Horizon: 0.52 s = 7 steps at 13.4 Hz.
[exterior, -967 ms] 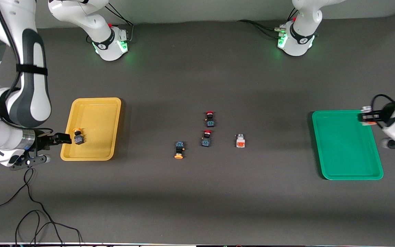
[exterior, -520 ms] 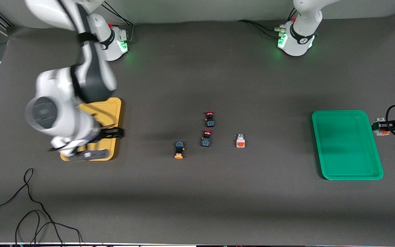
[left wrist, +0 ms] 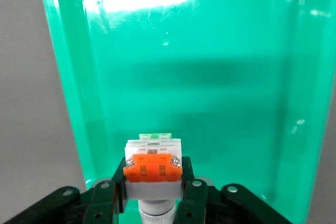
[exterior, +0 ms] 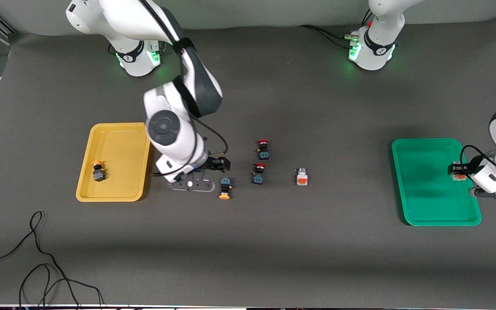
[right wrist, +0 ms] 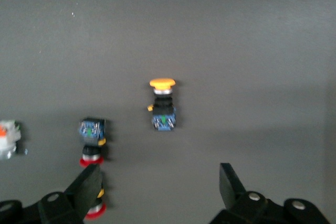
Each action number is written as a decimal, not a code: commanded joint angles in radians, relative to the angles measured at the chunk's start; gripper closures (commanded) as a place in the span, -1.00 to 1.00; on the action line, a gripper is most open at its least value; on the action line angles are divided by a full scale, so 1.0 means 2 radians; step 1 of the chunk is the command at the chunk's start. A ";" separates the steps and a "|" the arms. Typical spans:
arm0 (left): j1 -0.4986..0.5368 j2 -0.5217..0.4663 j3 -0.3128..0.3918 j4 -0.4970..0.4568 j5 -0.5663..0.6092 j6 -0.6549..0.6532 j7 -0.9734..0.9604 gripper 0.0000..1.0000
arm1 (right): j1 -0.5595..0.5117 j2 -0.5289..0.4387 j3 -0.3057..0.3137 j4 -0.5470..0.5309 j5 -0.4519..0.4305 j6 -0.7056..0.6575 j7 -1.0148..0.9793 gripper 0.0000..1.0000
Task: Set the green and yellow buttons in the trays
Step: 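Grasp another yellow button with the right gripper while the left releases the block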
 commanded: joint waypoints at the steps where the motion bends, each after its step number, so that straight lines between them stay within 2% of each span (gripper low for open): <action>1: 0.015 0.032 -0.006 0.000 0.008 0.041 0.008 1.00 | 0.005 0.061 -0.004 0.019 0.015 0.039 0.022 -0.99; 4: 0.016 0.059 -0.001 0.000 0.009 0.086 0.009 1.00 | 0.005 0.110 0.000 0.018 0.028 0.088 0.024 -0.99; 6: 0.015 0.065 0.001 0.000 0.009 0.091 0.009 1.00 | 0.005 0.131 0.012 0.018 0.041 0.117 0.024 -0.99; 7: 0.015 0.065 0.001 0.000 0.009 0.091 0.009 -0.26 | 0.002 0.141 0.013 0.019 0.042 0.131 0.024 -0.99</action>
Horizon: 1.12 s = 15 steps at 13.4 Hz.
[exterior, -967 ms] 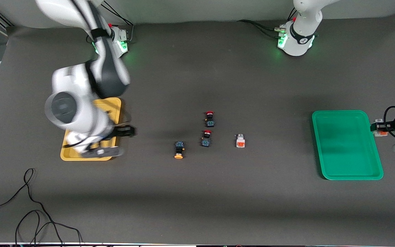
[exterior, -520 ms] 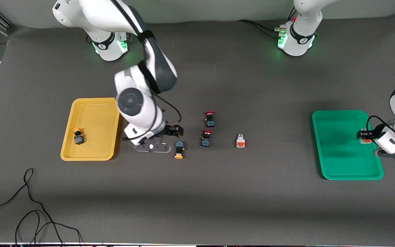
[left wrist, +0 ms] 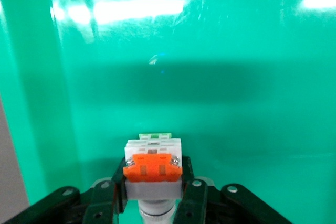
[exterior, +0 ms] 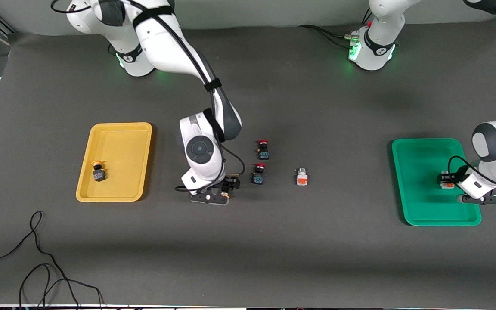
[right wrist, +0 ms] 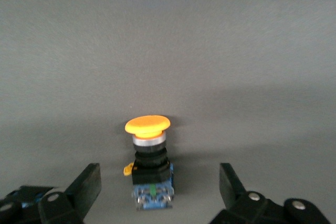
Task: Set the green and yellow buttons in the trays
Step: 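Grasp another yellow button with the right gripper while the left releases the block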
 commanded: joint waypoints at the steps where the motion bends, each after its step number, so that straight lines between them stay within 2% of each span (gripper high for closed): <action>1: 0.003 -0.005 0.000 0.002 0.006 0.001 0.007 -0.96 | -0.001 0.027 0.003 0.017 0.014 0.026 0.011 -0.97; 2: 0.003 -0.006 0.000 0.002 0.006 -0.001 0.015 -0.98 | -0.001 0.029 0.003 0.017 0.014 0.026 0.011 -0.81; 3: 0.003 -0.009 0.000 0.002 0.005 -0.005 0.031 -0.98 | -0.001 0.029 0.003 0.017 0.014 0.026 0.011 -0.44; 4: 0.003 -0.015 0.001 0.002 0.005 -0.008 0.041 -0.99 | -0.003 0.029 0.003 0.017 0.014 0.026 0.011 0.10; 5: 0.003 -0.023 0.001 0.004 0.005 -0.023 0.042 -0.99 | -0.004 0.029 0.003 0.017 0.014 0.026 0.011 0.42; 6: 0.003 -0.038 0.001 0.007 0.005 -0.049 0.042 -0.99 | -0.004 0.029 0.003 0.018 0.014 0.026 0.011 0.55; 11: -0.003 -0.132 -0.007 0.013 -0.003 -0.169 0.068 -0.98 | -0.007 -0.003 -0.002 0.025 0.011 -0.013 0.001 0.57; 13: -0.005 -0.158 -0.022 0.019 -0.007 -0.206 0.068 -0.96 | -0.007 -0.031 -0.007 0.036 0.005 -0.054 0.001 0.57; 15: -0.006 -0.171 -0.039 0.036 -0.045 -0.247 0.062 -0.92 | -0.008 -0.058 -0.021 0.062 0.004 -0.123 -0.001 0.57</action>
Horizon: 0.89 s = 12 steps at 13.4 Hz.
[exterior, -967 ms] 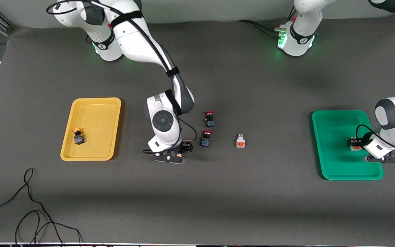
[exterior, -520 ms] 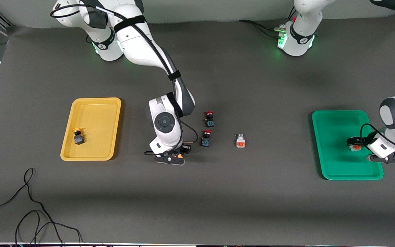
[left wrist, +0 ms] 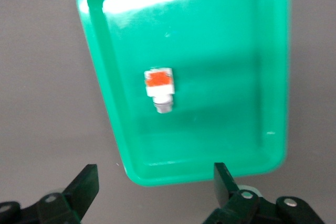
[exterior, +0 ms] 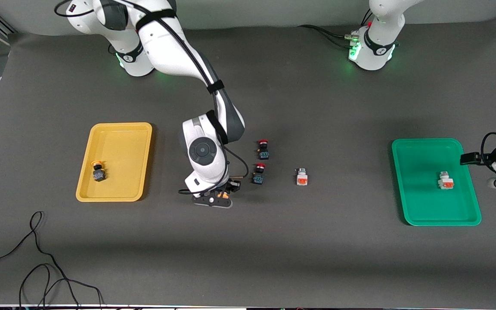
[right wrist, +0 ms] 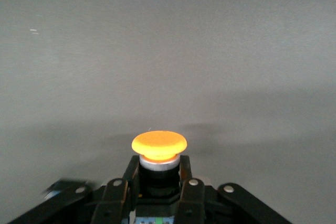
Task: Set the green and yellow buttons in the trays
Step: 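Carry the button to the yellow tray while the left gripper reaches another block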
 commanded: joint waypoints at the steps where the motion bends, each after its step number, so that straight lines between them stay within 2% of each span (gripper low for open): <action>1: -0.006 -0.017 -0.021 0.021 -0.049 -0.053 -0.001 -0.91 | -0.003 -0.051 -0.019 0.025 0.001 -0.095 -0.006 0.57; 4: -0.013 -0.016 -0.064 0.040 -0.067 -0.074 -0.069 -0.92 | -0.001 -0.099 -0.055 0.000 -0.024 -0.160 -0.091 0.57; 7: -0.033 -0.012 -0.113 0.041 -0.067 -0.069 -0.183 -0.96 | 0.006 -0.167 -0.114 -0.082 -0.049 -0.190 -0.219 0.57; 10: -0.096 -0.005 -0.116 0.042 -0.064 -0.050 -0.277 -0.96 | 0.006 -0.223 -0.166 -0.165 -0.090 -0.185 -0.319 0.57; 12: -0.136 0.008 -0.116 0.042 -0.060 -0.034 -0.325 -0.97 | -0.001 -0.224 -0.192 -0.209 -0.095 -0.165 -0.377 0.61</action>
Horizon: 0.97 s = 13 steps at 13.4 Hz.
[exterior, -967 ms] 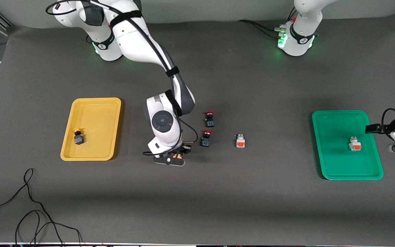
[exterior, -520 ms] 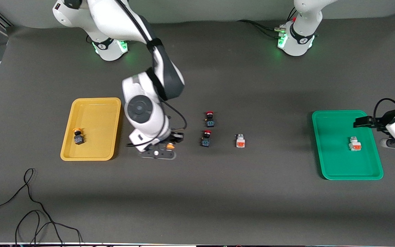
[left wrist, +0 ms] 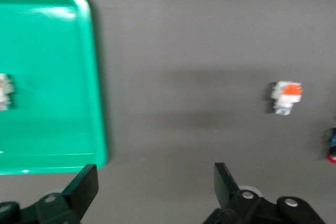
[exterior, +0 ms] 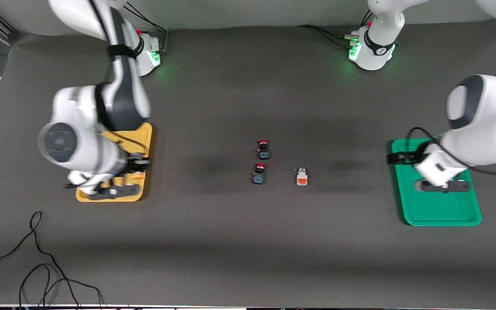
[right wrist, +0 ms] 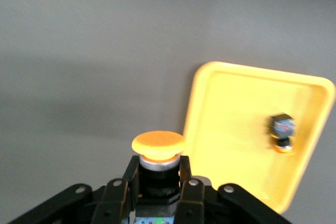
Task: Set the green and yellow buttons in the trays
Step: 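Carry the button to the yellow tray while the left gripper reaches another block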
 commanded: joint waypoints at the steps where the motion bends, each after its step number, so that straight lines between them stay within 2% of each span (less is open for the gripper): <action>1: -0.054 0.024 0.006 0.010 0.004 0.023 -0.062 -0.98 | 0.006 -0.028 -0.016 -0.102 -0.013 0.069 -0.071 0.61; 4: -0.095 0.050 0.006 0.009 0.005 0.063 -0.106 -0.98 | -0.003 -0.015 -0.012 -0.203 0.007 0.202 -0.103 0.61; 6: -0.112 0.068 0.006 0.009 0.006 0.091 -0.119 -0.98 | -0.003 0.021 0.000 -0.236 0.048 0.269 -0.125 0.61; 8: -0.132 0.091 0.007 0.009 0.016 0.116 -0.127 -0.98 | -0.007 0.056 0.008 -0.234 0.103 0.272 -0.160 0.60; 10: -0.142 0.117 0.009 0.009 0.032 0.143 -0.158 -0.98 | -0.007 0.077 0.015 -0.232 0.132 0.272 -0.170 0.53; 11: -0.151 0.129 0.009 0.009 0.041 0.157 -0.168 -0.98 | -0.007 0.079 0.019 -0.232 0.135 0.272 -0.171 0.31; 12: -0.161 0.142 0.010 0.009 0.045 0.174 -0.181 -0.98 | -0.009 0.079 0.019 -0.232 0.135 0.272 -0.171 0.19; 13: -0.168 0.159 0.011 0.009 0.045 0.197 -0.194 -0.98 | -0.010 0.079 0.020 -0.232 0.135 0.272 -0.171 -0.62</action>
